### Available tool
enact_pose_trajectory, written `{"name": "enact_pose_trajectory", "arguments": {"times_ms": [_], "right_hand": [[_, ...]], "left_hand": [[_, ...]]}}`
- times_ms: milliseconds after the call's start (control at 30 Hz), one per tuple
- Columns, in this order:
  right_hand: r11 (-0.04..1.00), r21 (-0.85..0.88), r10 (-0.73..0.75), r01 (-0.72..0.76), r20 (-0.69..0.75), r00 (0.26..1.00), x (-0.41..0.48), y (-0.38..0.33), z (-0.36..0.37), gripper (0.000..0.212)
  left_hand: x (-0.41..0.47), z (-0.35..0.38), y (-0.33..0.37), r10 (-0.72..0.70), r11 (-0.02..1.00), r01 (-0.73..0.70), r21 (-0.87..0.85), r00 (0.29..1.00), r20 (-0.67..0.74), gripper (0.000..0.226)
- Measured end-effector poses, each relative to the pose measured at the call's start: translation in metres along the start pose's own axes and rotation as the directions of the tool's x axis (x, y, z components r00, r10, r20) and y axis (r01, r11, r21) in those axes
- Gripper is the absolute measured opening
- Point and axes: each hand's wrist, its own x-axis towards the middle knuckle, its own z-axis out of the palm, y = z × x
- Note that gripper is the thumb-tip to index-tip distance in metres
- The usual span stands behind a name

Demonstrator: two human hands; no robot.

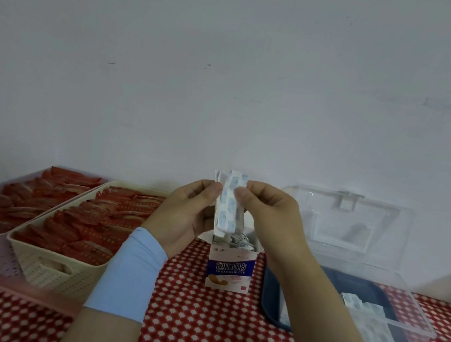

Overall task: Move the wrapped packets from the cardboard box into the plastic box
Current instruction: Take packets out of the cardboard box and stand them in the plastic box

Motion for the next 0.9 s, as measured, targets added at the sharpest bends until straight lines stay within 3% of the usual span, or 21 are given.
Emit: {"name": "enact_pose_trajectory", "arguments": {"times_ms": [133,300,500,633,733,900], "right_hand": [[0.996,0.065,0.068,-0.065,-0.042,0.997,-0.001,0.008,0.009,0.01],[0.997,-0.06,0.048,-0.056,-0.127,0.991,0.004,0.022,0.015,0.009],[0.993,-0.106,0.042,-0.051,-0.088,0.995,0.007,0.025,0.007,0.008],[0.989,-0.145,-0.002,0.006,0.023,1.0,0.007,0.021,0.004,0.013],[0.962,-0.257,-0.093,0.091,0.006,0.996,0.007,0.021,0.004,0.025],[0.963,-0.255,-0.085,0.086,0.014,0.996,0.01,0.028,0.001,0.03]], "left_hand": [[0.002,-0.002,-0.003,-0.041,0.999,0.041,0.006,0.999,-0.012,0.049],[0.001,-0.008,-0.006,-0.065,0.998,0.065,-0.006,0.998,0.003,0.046],[0.001,-0.009,-0.007,-0.079,0.997,0.079,0.004,0.997,-0.007,0.049],[0.001,-0.009,-0.006,-0.063,0.998,0.062,-0.017,0.998,-0.029,0.05],[0.0,-0.011,-0.006,-0.088,0.996,0.088,-0.036,0.996,-0.01,0.043],[0.0,-0.012,-0.006,-0.114,0.993,0.114,-0.024,0.993,0.002,0.048]]}}
